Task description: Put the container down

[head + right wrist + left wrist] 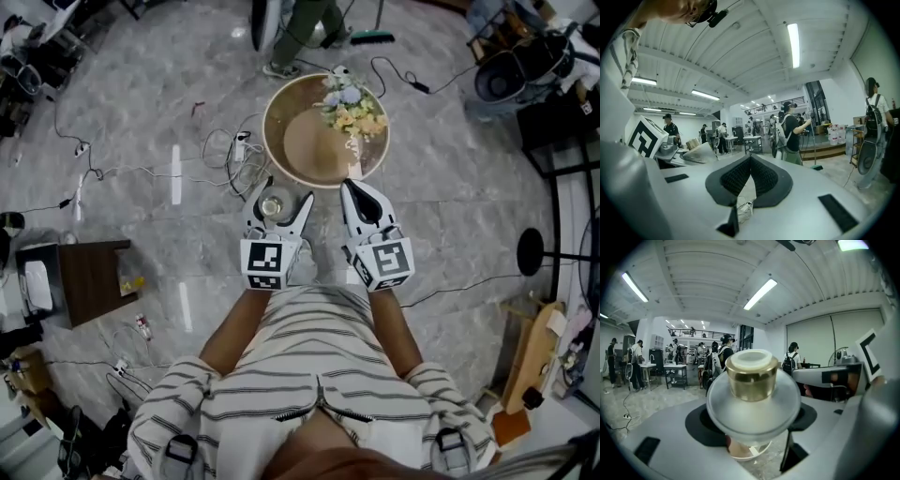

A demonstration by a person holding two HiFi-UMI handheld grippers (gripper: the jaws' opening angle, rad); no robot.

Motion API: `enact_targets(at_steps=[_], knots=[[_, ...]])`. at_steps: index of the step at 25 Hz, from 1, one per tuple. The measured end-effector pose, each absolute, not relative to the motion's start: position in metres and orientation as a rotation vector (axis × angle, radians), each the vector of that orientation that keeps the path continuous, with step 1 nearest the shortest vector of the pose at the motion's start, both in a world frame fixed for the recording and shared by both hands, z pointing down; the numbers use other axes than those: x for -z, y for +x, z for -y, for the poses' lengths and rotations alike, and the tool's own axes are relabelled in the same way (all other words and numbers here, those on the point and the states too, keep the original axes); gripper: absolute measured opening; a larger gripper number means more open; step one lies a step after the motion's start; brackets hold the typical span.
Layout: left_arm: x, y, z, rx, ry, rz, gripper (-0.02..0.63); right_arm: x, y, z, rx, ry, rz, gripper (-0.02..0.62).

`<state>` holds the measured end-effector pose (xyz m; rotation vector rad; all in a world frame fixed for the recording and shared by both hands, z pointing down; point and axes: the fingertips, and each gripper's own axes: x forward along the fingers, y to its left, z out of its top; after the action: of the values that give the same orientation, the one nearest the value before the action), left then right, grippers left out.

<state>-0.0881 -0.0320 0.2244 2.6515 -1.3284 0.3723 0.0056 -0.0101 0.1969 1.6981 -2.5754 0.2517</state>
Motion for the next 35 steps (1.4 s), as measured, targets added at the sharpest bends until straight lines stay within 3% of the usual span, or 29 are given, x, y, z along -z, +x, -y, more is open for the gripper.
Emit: enact_targets(at_steps=[20, 35], knots=[[-0.330, -0.081, 0.139, -0.486, 2.557, 1.308, 0.331, -0.277, 0.017, 0.109, -0.354, 1.672, 2.483, 0.009], [-0.511, -0.069, 0.199, -0.599, 2.433, 1.388, 0.333, -0.449, 0.034, 0.165, -0.515, 1.545, 2.442, 0.009]])
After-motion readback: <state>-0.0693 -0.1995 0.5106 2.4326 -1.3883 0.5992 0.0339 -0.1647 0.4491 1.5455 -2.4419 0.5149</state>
